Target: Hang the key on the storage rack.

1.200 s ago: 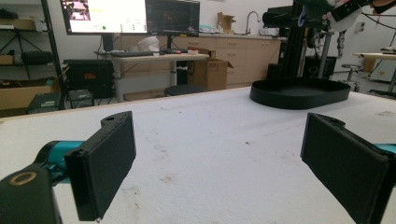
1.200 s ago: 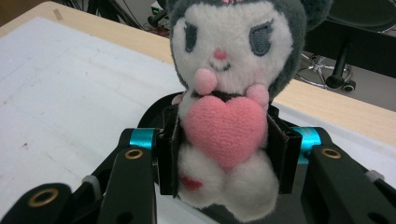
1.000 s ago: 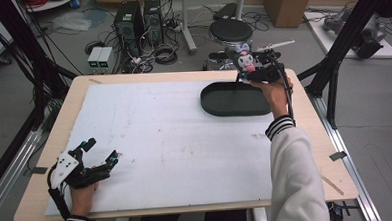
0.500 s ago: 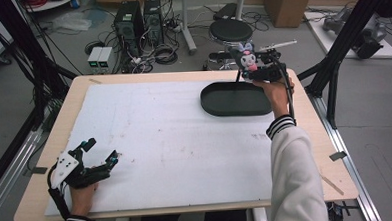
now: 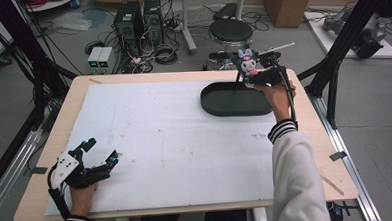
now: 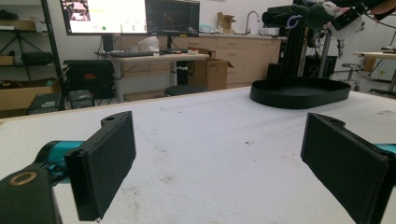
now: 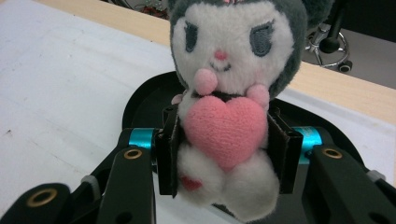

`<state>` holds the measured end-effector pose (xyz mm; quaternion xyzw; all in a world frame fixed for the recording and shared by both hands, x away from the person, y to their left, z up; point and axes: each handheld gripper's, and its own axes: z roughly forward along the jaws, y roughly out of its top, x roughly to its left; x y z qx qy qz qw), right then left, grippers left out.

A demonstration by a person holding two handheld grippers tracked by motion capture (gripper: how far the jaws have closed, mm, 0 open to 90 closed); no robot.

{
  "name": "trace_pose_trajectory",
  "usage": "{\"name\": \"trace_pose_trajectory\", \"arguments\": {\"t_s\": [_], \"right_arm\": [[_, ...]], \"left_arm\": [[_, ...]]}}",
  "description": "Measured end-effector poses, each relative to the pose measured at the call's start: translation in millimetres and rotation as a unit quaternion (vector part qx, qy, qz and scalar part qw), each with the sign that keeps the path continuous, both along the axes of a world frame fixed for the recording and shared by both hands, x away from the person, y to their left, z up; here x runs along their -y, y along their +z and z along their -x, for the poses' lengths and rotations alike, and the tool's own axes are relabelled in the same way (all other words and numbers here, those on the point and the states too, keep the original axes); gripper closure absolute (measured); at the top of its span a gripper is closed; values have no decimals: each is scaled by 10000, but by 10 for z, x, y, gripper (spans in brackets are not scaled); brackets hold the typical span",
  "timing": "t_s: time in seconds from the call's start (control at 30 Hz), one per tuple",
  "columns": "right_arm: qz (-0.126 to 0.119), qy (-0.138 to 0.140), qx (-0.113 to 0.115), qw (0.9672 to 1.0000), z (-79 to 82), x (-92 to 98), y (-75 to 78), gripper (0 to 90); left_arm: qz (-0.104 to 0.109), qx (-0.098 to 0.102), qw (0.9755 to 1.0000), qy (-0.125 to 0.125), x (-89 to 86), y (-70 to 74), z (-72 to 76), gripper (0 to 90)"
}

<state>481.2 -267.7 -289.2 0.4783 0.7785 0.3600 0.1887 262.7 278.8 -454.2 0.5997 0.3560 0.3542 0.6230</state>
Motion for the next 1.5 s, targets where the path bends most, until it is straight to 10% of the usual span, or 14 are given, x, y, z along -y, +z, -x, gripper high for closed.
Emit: {"name": "trace_pose_trajectory", "arguments": {"t_s": [1.5], "right_arm": [[-41,-235,-116,9996,-183,15,-650,540]], "left_arm": [[-6,-5,10000,3,0,0,-1,107]]}}
